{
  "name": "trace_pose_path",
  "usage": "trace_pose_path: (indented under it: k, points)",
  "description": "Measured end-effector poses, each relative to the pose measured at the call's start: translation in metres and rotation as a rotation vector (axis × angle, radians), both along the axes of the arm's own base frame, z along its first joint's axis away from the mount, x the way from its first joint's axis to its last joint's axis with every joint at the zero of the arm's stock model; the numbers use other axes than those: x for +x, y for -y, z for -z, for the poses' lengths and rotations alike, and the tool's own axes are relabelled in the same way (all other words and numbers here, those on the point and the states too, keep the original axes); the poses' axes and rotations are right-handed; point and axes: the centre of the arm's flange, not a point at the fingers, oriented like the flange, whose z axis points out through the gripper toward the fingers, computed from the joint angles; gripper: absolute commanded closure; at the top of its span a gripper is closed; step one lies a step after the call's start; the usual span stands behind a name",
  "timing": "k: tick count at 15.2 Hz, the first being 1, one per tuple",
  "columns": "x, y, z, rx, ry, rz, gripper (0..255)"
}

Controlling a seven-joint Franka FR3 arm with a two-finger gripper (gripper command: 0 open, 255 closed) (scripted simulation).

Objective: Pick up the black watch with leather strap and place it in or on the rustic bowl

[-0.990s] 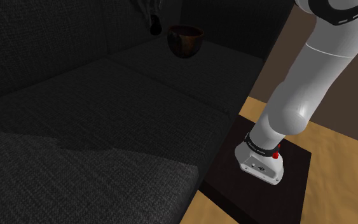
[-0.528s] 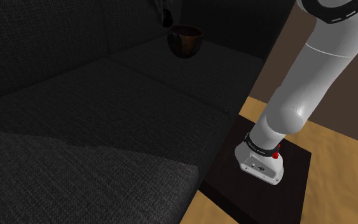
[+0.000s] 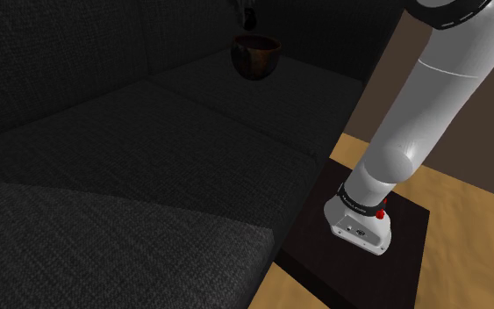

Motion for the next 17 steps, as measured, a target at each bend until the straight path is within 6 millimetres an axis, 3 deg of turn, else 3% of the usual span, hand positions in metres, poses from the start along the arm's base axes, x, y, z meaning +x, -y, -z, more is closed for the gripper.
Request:
trace_pose_path:
  k: [9, 17]
  points:
    - [0.032, 0.113, -0.001, 0.0, 0.0, -0.001, 255]
    - [0.038, 0.123, 0.036, 0.0, -0.001, -0.002, 255]
